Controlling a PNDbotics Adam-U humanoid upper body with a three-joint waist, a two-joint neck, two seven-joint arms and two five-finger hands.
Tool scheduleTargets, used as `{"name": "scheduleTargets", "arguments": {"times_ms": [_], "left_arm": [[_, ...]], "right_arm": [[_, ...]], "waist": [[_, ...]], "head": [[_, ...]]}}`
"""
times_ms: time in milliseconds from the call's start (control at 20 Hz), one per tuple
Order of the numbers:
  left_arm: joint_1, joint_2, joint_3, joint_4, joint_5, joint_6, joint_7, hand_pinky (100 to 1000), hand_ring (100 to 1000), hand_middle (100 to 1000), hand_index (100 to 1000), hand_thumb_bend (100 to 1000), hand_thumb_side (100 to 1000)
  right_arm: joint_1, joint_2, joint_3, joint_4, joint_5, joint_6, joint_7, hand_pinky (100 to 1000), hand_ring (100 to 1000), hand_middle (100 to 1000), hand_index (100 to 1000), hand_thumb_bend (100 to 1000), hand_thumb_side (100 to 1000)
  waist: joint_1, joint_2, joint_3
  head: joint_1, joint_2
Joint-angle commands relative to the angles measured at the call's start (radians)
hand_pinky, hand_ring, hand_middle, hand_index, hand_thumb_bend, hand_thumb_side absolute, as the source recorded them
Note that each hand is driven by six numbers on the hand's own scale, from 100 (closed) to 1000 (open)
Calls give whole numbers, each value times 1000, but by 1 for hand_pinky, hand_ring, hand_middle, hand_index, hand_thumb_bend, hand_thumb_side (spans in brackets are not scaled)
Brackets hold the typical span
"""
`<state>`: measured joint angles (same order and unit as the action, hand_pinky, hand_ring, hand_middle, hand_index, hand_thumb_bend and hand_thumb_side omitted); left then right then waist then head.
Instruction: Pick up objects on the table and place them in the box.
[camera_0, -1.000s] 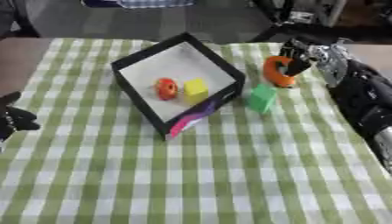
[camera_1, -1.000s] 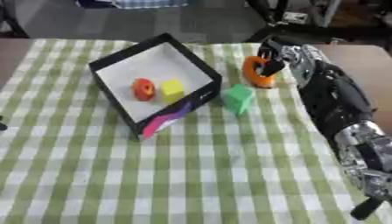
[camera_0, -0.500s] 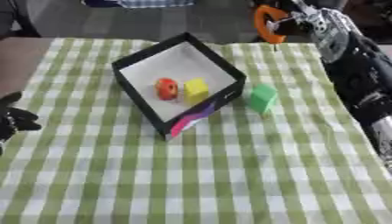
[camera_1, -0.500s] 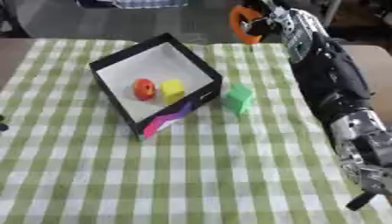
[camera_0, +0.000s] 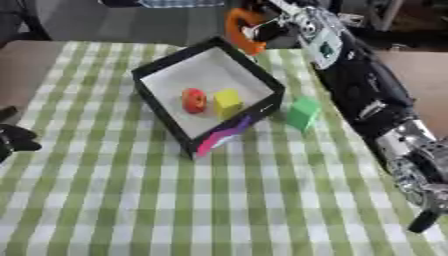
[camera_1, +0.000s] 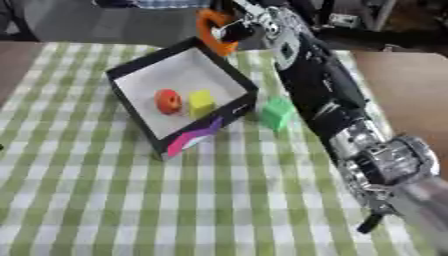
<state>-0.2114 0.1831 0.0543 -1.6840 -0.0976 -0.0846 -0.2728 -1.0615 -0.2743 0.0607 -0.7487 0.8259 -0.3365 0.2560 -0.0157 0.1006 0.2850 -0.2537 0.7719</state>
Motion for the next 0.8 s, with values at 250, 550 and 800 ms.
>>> {"name": "scheduleTargets", "arguments": {"times_ms": [250,550,800], "left_arm": [[-11,10,3,-26,4,2,-3,686,551,559,913,100,1000],[1,21,12,-24,-1,4,4,687,551,559,914,100,1000],[20,37,26,-22,-8,8,16,687,551,558,914,100,1000]], "right_arm": [[-2,-4,-9,4,41,-44,66,881,749,796,874,209,517],[21,-85,3,-139,-100,-70,52,877,735,781,875,168,496],[162,-276,42,-396,-318,-87,111,885,748,799,891,136,448]], "waist": [[9,6,-7],[-4,-2,-40],[-23,-12,-75]], "head": [[-1,-2],[17,-2],[44,-2]]}}
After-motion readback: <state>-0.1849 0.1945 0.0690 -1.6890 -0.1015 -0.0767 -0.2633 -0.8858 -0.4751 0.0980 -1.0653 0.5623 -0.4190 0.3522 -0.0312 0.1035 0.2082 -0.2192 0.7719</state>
